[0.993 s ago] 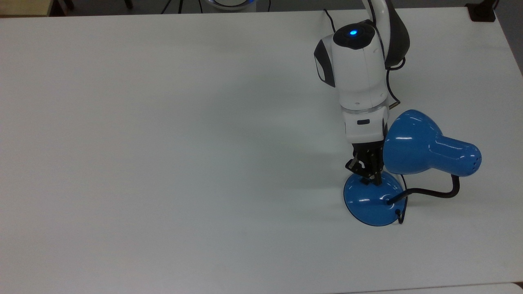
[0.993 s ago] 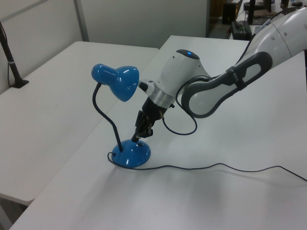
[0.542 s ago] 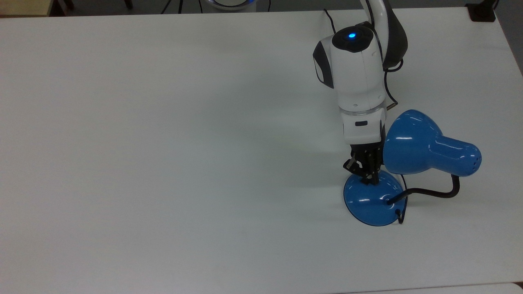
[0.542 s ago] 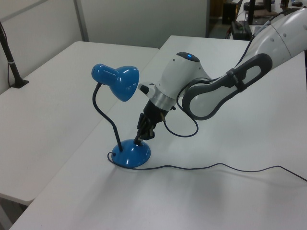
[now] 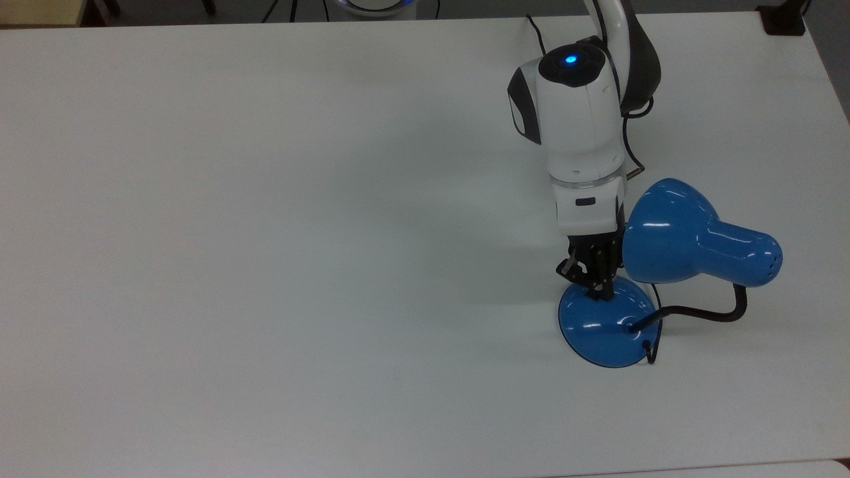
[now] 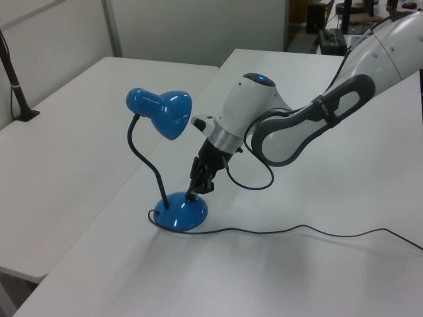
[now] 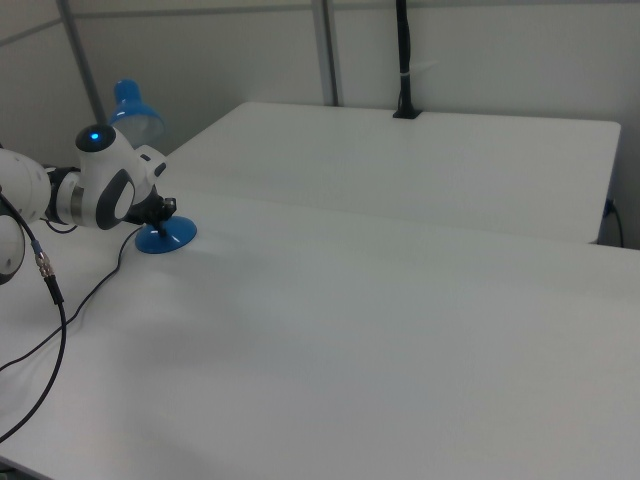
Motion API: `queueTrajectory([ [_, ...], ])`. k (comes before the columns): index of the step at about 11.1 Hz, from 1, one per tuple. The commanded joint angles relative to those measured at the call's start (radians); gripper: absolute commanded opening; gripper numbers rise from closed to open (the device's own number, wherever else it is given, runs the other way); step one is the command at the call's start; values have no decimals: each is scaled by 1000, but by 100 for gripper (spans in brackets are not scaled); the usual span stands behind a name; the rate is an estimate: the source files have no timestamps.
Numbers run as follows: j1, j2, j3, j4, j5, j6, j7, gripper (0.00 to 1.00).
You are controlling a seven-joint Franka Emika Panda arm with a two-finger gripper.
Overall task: Turn on the lamp
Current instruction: 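Lower the closed gripper and press down on the base's switch button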
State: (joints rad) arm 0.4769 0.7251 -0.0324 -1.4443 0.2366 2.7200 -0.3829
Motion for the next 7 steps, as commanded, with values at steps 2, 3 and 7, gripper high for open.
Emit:
queueTrajectory([
  [2, 3, 23, -14, -30, 13, 11, -2, 1],
  [3, 5, 27, -14, -28, 13, 12, -2, 1],
  [7, 5, 54, -12, -24, 13, 20, -2, 1],
])
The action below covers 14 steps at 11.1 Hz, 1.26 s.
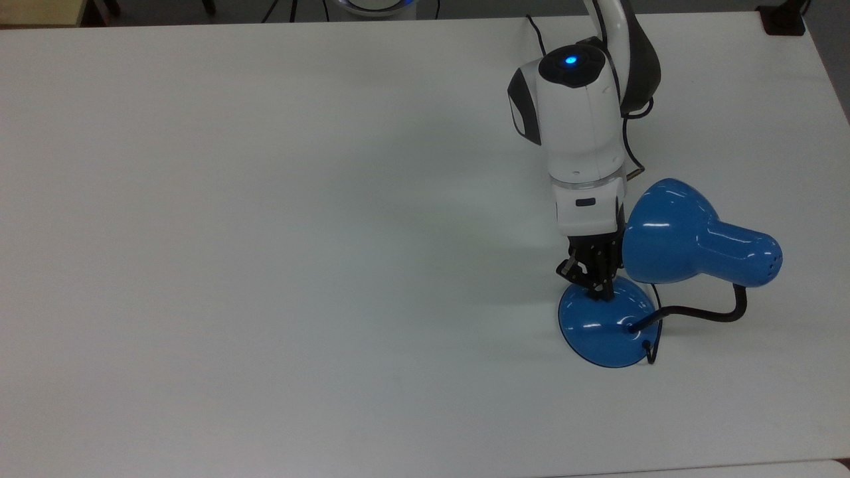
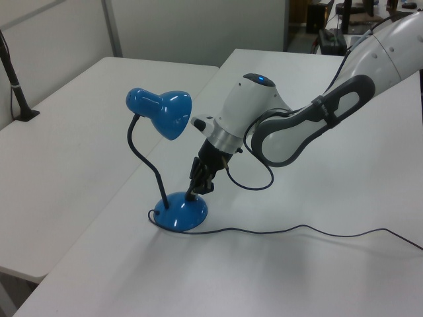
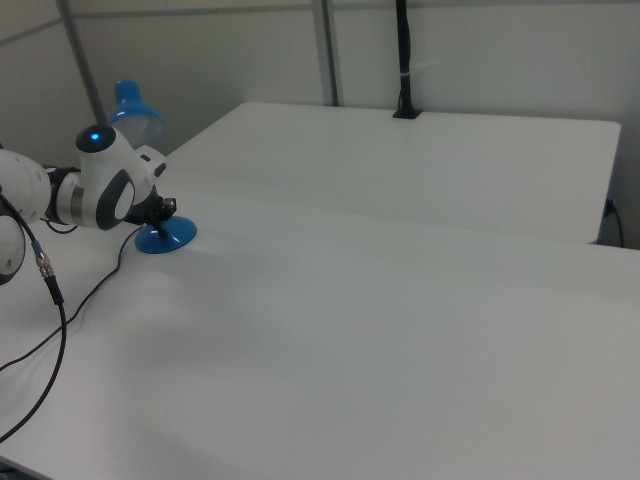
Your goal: Turn on the lamp
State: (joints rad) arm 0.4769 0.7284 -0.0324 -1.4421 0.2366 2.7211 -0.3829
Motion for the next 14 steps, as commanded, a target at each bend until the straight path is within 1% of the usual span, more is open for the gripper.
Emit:
queueTrajectory([
  [1, 5, 52, -12, -26, 13, 22, -4, 1],
  [3, 6, 40, -11, -26, 18, 20, 2, 1],
  [4, 3, -2, -9, -34, 23, 20, 1, 1],
  [5, 3, -21, -9, -38, 23, 17, 2, 1],
  [7, 2, -26, -11, -38, 23, 17, 6, 1],
  [8, -3, -42, -9, -47, 23, 11, 6, 1],
  [10, -10, -166, -3, -185, 21, 9, -5, 1],
  [12, -40, -256, 12, -285, 23, 3, 2, 2],
  [13, -58, -295, 15, -328, 23, -29, 3, 3],
  [14, -82, -338, 16, -354, 23, -105, 3, 3],
])
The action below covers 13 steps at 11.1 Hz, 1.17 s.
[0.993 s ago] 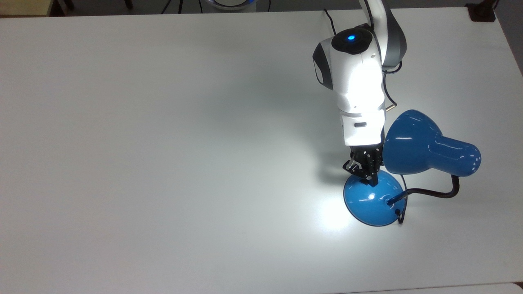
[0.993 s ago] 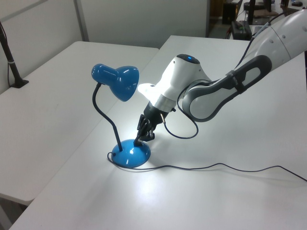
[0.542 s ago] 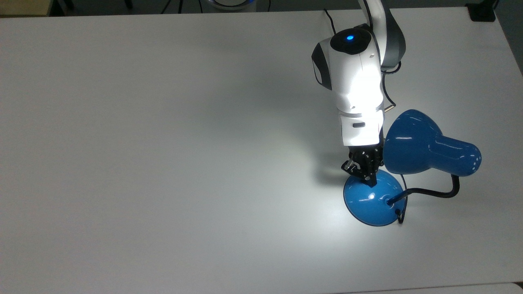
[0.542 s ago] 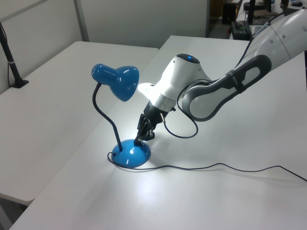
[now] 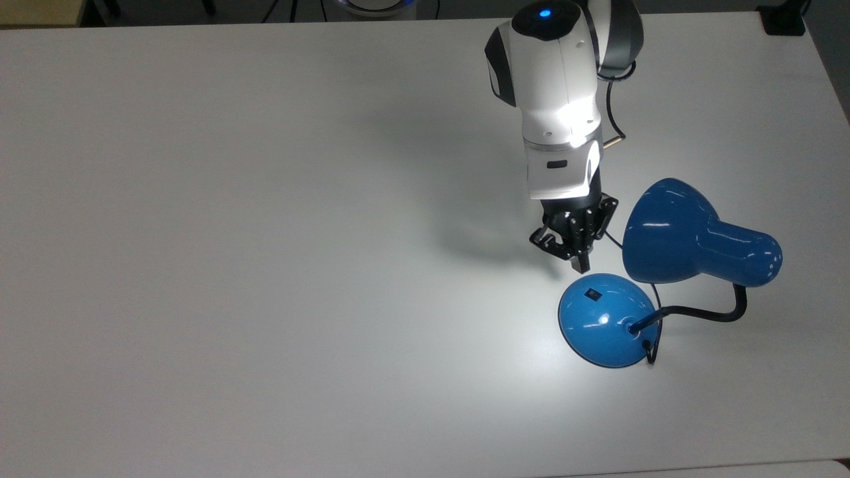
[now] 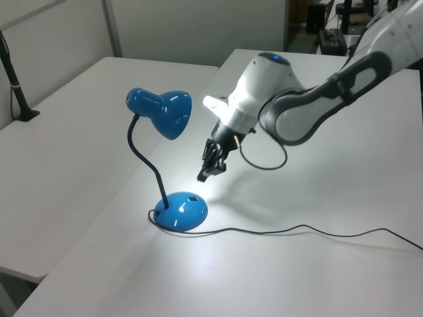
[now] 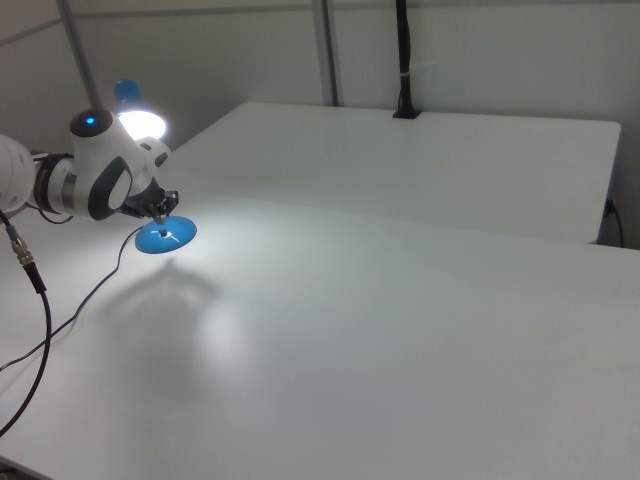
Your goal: Turn on the lamp
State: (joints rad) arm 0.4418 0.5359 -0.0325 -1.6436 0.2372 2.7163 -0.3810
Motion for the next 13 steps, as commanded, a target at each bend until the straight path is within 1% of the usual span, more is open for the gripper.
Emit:
queueTrajectory([
  [1, -64, -178, 16, -156, 22, -183, 10, 4],
  [2, -113, -232, 16, -151, 11, -343, 54, 6],
  [4, -211, -313, 16, -148, -7, -563, 77, 10],
  [5, -272, -353, 25, -145, -39, -676, 117, 11],
  [6, -344, -394, 61, -145, -100, -773, 196, 12],
  [7, -412, -421, 112, -145, -178, -855, 233, 20],
  [8, -458, -445, 135, -145, -212, -930, 249, 87],
  [9, -483, -479, 132, -144, -228, -987, 267, 100],
  [10, -512, -508, 115, -134, -228, -1021, 299, 100],
  [11, -514, -513, 100, -113, -254, -1091, 395, 100],
  [12, -517, -505, 95, -92, -353, -1127, 547, 100],
  [13, -520, -504, 92, -90, -383, -1124, 600, 100],
])
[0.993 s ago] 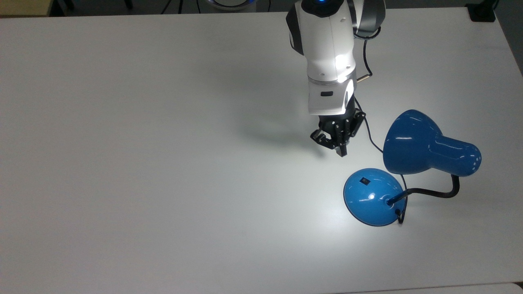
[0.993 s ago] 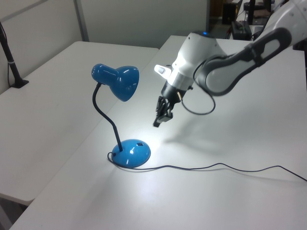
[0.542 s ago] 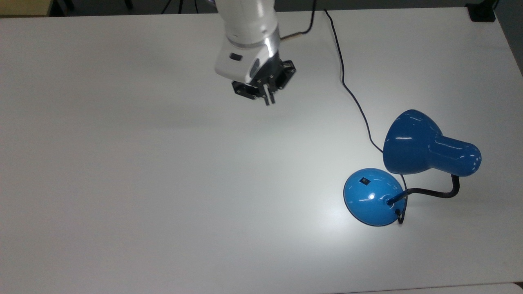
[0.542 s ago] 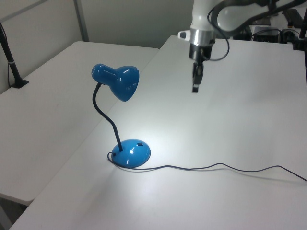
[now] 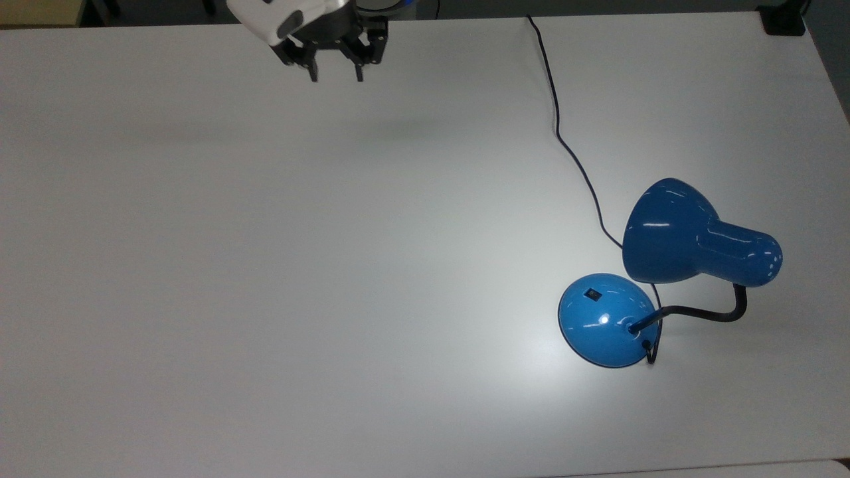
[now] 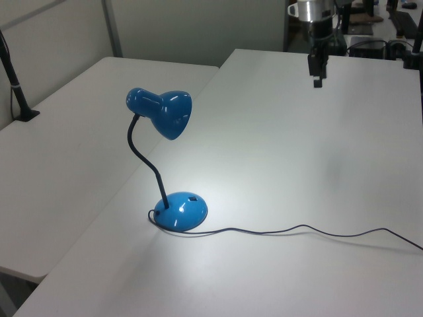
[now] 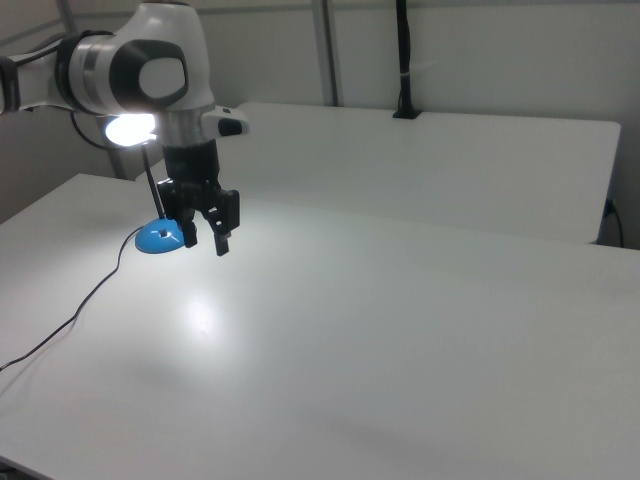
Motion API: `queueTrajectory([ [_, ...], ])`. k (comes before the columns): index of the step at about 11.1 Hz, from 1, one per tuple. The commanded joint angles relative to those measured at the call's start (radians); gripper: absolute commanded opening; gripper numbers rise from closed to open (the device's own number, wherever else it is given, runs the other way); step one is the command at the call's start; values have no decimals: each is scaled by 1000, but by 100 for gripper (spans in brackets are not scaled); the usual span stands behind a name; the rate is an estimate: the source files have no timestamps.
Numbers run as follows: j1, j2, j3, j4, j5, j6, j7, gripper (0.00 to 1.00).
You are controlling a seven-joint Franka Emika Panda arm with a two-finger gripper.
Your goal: Turn on the lamp
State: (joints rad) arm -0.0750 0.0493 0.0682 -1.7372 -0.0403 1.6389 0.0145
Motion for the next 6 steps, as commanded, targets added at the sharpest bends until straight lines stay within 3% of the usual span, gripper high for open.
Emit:
queueTrajectory([
  [1, -8, -17, -7, 7, -102, -35, 175, 100],
  [3, -32, -17, -7, 27, -67, -27, 64, 100],
  [6, -46, -13, -7, 27, -50, 9, 25, 100],
])
